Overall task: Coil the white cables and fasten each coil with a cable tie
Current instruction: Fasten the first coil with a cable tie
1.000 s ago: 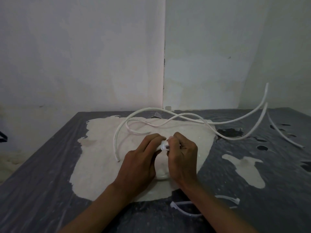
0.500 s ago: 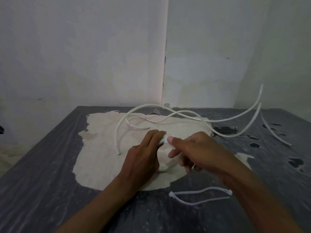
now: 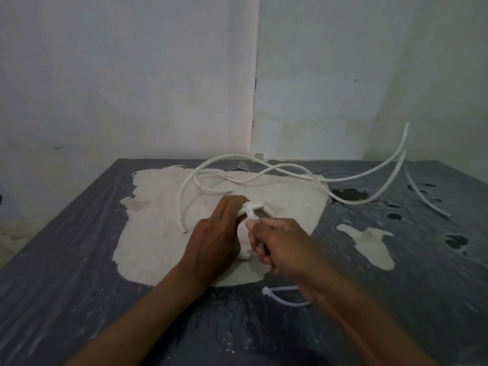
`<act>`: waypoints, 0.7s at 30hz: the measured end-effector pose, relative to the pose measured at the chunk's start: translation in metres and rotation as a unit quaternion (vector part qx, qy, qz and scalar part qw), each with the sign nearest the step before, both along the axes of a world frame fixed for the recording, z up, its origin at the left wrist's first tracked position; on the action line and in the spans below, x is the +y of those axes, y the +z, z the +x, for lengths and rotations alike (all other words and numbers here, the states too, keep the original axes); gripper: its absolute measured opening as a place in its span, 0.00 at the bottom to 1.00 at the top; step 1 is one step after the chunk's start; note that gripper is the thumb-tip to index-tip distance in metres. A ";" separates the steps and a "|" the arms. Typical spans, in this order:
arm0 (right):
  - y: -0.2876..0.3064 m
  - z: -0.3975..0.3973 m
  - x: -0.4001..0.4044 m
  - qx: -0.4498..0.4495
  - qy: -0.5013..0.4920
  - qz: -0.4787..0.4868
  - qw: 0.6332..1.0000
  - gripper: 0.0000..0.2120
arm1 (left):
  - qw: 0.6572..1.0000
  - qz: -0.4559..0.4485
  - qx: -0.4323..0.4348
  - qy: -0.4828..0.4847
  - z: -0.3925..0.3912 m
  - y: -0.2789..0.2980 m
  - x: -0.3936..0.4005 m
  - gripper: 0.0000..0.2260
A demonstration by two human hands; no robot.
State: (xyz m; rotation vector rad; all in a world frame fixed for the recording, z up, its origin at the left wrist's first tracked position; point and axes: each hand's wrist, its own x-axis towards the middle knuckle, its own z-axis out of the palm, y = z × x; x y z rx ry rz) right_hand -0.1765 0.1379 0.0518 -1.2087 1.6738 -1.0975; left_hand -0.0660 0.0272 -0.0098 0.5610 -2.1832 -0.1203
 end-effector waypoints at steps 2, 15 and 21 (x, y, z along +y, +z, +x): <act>-0.010 0.000 0.002 0.130 -0.024 -0.034 0.991 0.20 | 1.000 -0.006 0.000 -0.004 -0.001 0.001 0.003 0.12; -0.020 -0.004 -0.012 0.159 0.055 -0.041 0.985 0.17 | 0.997 0.070 0.038 0.018 0.012 -0.005 0.012 0.12; -0.001 0.000 -0.009 0.116 0.028 -0.050 0.992 0.15 | 0.996 0.072 -0.007 0.046 0.011 -0.003 0.017 0.18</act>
